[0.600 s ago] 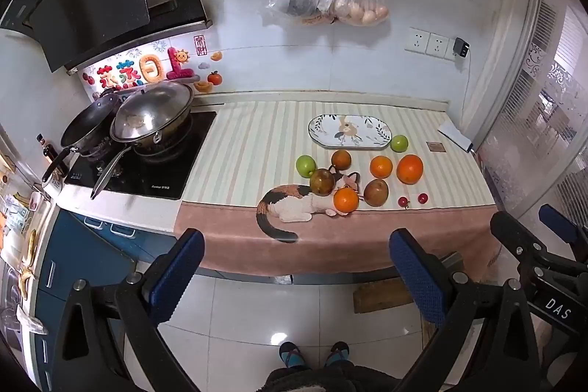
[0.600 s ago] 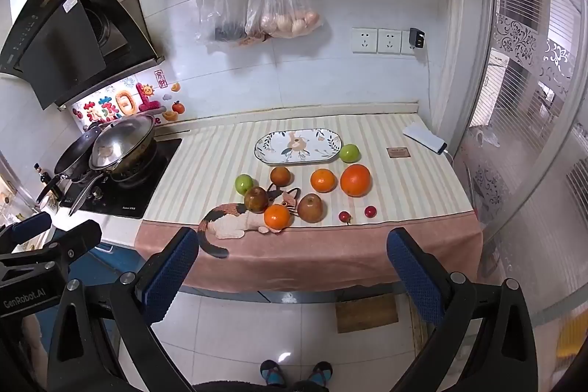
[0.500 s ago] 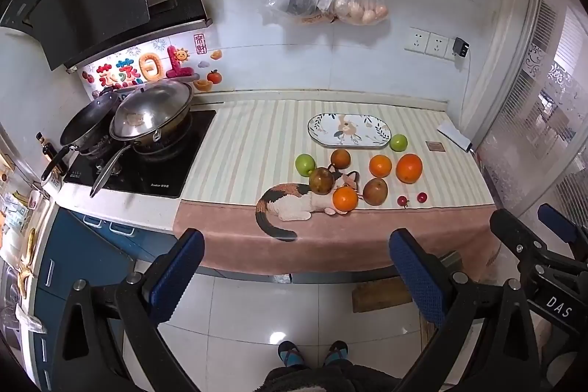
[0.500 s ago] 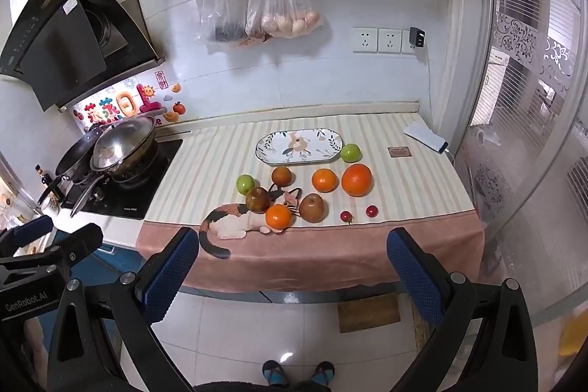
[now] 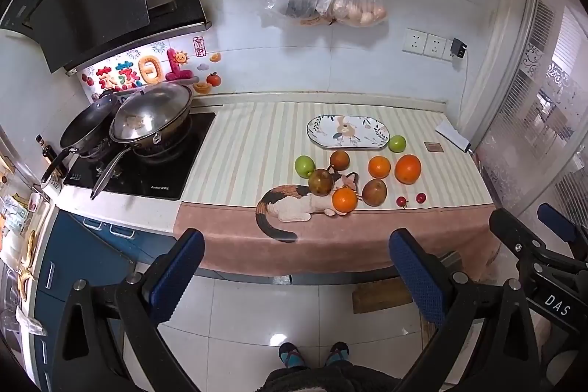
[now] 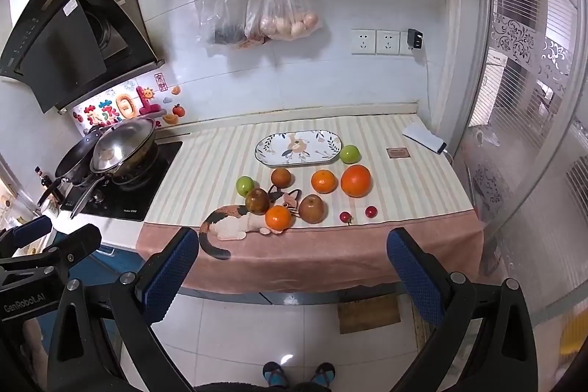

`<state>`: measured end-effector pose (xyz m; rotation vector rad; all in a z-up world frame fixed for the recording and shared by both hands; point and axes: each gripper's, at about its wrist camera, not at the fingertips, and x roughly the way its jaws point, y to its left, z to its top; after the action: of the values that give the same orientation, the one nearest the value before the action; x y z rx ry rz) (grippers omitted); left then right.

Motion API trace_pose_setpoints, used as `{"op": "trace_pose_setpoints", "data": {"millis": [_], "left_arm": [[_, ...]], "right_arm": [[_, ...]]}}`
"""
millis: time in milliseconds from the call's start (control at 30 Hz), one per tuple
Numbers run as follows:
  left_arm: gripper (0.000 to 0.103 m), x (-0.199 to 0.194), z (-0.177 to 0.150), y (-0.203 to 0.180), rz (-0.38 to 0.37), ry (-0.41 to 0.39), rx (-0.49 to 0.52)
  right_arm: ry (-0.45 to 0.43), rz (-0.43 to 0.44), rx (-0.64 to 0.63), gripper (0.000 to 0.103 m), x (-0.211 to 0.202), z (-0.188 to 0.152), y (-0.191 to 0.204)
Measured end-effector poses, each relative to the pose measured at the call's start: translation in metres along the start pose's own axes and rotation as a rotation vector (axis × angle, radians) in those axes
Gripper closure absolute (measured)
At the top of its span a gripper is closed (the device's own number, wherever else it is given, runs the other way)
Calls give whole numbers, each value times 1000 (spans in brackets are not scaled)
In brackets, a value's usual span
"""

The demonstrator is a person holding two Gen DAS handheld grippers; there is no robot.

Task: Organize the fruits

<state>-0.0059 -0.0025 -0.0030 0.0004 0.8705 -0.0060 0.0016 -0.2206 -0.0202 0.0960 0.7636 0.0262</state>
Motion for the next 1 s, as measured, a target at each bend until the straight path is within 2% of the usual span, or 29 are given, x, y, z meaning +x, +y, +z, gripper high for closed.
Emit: {"op": "trace_pose_setpoints", "data": {"millis": [1000], "left_arm": [[0,-7,16,-1,-6,-15,5]], "right_arm": [[-10,-3,14,0,2,2,-5]]}}
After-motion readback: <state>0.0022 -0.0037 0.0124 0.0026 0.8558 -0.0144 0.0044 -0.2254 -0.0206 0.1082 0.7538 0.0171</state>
